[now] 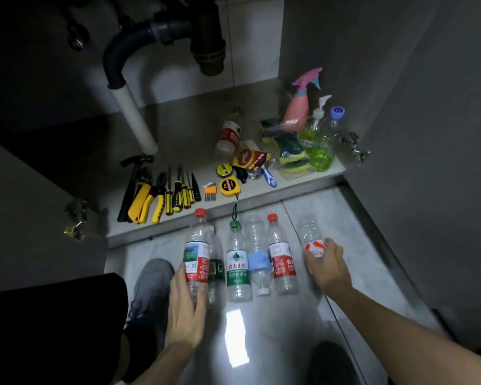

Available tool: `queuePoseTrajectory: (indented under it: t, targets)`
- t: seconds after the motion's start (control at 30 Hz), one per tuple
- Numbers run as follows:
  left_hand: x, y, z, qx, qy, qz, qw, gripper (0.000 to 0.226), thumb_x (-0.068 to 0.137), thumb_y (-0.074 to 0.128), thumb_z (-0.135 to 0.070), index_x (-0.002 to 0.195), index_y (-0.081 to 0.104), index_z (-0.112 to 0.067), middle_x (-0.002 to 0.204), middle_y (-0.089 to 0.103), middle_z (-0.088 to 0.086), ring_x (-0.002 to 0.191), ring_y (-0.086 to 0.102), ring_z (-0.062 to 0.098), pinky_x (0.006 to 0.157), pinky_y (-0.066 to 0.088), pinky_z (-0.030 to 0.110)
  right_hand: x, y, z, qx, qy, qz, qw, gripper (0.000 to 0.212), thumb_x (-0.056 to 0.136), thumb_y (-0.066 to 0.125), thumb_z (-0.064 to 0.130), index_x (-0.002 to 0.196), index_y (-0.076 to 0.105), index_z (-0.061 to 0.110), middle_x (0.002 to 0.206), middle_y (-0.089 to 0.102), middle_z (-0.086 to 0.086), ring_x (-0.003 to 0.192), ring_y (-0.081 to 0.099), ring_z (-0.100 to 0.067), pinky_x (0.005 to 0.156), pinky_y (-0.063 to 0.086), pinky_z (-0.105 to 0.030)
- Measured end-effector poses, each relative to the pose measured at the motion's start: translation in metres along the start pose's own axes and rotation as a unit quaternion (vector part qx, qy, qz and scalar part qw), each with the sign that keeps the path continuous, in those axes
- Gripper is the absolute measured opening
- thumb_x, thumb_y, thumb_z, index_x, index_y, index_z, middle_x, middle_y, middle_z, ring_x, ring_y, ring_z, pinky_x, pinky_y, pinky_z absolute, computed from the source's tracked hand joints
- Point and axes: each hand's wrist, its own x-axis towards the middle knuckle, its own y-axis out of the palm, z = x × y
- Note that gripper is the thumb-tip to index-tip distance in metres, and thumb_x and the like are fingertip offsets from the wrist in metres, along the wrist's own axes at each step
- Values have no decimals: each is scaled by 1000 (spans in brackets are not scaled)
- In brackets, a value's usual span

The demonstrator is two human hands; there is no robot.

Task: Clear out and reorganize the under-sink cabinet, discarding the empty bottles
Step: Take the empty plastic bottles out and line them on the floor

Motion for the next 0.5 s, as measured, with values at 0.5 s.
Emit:
queuePoseTrajectory:
  t: [0.5]
  targets:
    - [22, 20, 29, 24, -202, 9, 979, 56, 85, 64, -17, 137, 42, -21, 120, 54, 6, 102, 56, 25, 86, 42, 33, 26, 25, 11, 21, 2, 82, 996, 39, 99, 54, 32, 127, 51, 6, 123, 59, -18, 107, 60, -35, 96, 49, -50]
